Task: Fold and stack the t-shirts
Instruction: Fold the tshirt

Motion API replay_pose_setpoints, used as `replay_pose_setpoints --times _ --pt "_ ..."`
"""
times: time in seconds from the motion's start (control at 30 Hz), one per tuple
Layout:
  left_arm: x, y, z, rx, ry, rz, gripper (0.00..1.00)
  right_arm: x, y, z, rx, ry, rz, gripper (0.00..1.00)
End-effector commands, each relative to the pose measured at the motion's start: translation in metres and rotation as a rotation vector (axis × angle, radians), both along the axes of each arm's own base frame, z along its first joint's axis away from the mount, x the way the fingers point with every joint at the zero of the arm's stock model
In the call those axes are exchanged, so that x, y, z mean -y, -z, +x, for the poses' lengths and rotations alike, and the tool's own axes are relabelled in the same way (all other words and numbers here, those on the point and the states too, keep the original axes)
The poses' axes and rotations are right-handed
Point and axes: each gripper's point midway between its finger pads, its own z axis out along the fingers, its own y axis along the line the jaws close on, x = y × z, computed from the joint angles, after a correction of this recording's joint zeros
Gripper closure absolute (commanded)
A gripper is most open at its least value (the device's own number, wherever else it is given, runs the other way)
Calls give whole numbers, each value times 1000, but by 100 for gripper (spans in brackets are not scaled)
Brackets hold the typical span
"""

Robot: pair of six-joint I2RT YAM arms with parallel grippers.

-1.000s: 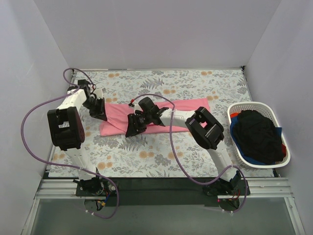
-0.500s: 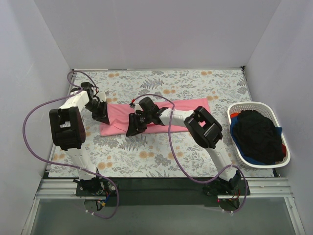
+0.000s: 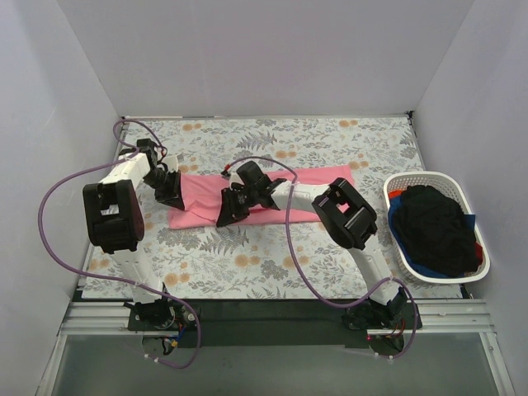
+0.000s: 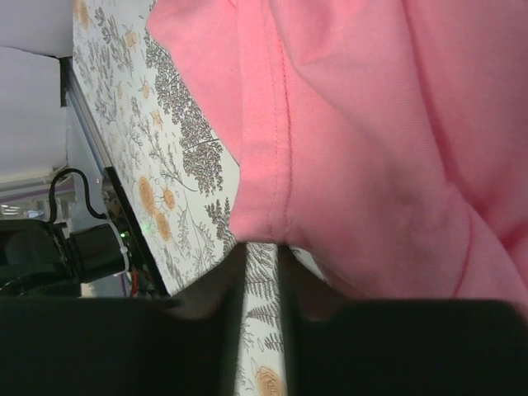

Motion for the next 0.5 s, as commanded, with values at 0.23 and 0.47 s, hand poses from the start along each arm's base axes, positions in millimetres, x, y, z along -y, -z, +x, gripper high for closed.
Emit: replay_pose_setpoints --times 0.23,0.47 --pt "5 -15 5 43 15 -21 100 -7 -49 34 315 -20 49 52" --pt "6 -14 5 38 18 -23 100 -13 -48 33 548 -107 -13 42"
